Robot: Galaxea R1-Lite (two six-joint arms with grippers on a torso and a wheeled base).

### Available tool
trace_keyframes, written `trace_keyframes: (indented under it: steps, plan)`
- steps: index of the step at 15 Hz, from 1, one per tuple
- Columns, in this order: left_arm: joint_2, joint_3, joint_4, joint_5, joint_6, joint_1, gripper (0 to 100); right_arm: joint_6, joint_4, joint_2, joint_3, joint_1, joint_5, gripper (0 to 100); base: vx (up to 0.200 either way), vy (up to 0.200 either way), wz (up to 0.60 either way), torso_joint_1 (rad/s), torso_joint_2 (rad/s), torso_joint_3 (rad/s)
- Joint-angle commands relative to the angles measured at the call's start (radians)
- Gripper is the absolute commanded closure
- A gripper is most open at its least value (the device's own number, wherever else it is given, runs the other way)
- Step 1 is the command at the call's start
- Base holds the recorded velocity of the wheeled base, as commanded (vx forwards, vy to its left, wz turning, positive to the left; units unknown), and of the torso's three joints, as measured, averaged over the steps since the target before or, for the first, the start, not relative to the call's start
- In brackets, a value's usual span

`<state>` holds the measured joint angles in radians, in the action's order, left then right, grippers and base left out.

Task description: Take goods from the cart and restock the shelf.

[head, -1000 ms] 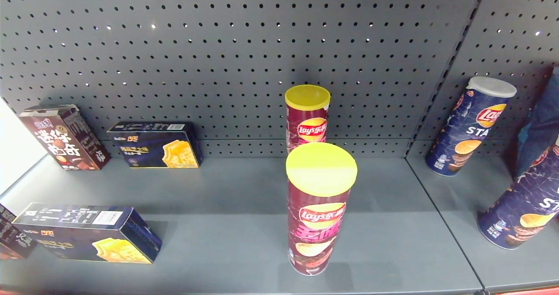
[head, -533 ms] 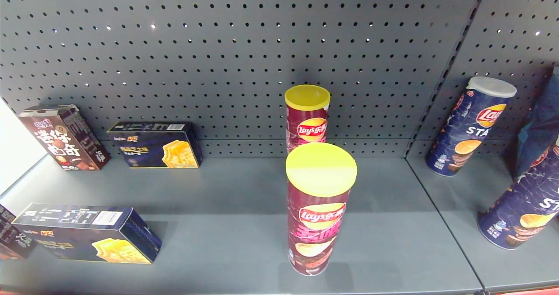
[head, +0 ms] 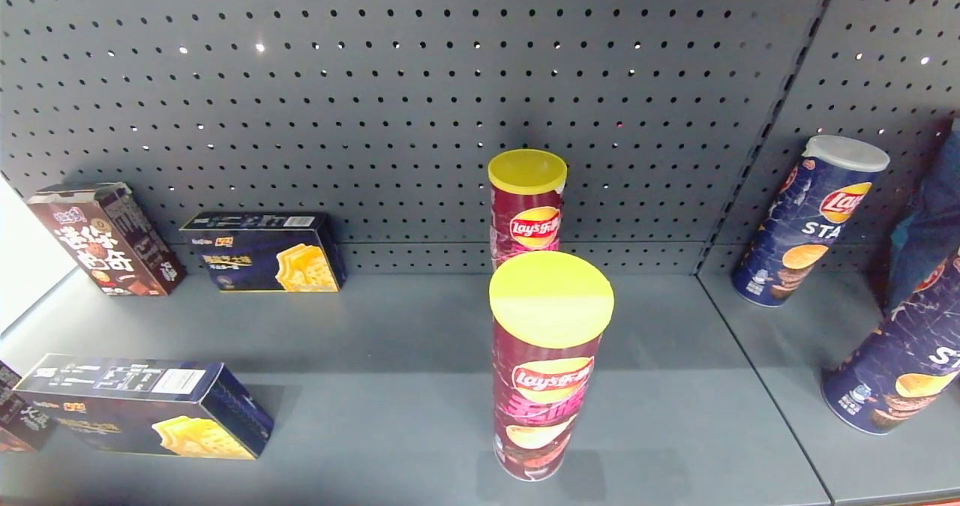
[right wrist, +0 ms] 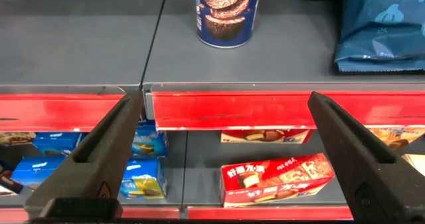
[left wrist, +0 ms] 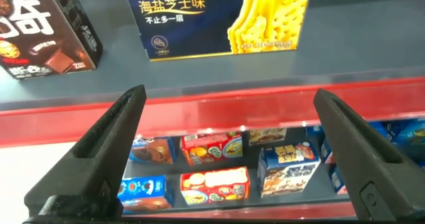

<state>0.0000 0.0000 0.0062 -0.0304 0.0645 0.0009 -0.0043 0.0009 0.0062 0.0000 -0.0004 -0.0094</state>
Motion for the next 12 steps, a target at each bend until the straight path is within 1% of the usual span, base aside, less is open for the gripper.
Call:
trace_keyframes:
  steps: [1, 7, 8, 10, 12]
  plan:
    - [0.002, 0.000, 0.000, 0.000, -0.002, 0.001, 0, 0.000, 0.001, 0.001, 0.000, 0.000, 0.000, 0, 0.000, 0.000, 0.00, 0.000, 0.00, 0.000]
    - [0.002, -0.002, 0.000, 0.001, -0.003, 0.001, 0, 0.000, 0.001, 0.000, 0.000, 0.000, 0.000, 0, 0.000, 0.000, 0.00, 0.000, 0.00, 0.000]
    - [0.002, 0.000, 0.000, 0.001, -0.011, 0.001, 0, 0.000, 0.001, 0.001, 0.000, 0.000, 0.000, 0, 0.000, 0.000, 0.00, 0.000, 0.00, 0.000]
    - [0.002, -0.002, -0.002, 0.001, -0.041, 0.001, 0, 0.000, 0.001, 0.001, 0.000, 0.000, 0.000, 0, 0.000, 0.000, 0.00, 0.000, 0.00, 0.000]
    - [0.002, -0.002, -0.002, 0.001, -0.049, 0.001, 0, 0.000, 0.001, 0.000, 0.000, 0.000, 0.000, 0, 0.000, 0.000, 0.00, 0.000, 0.00, 0.000]
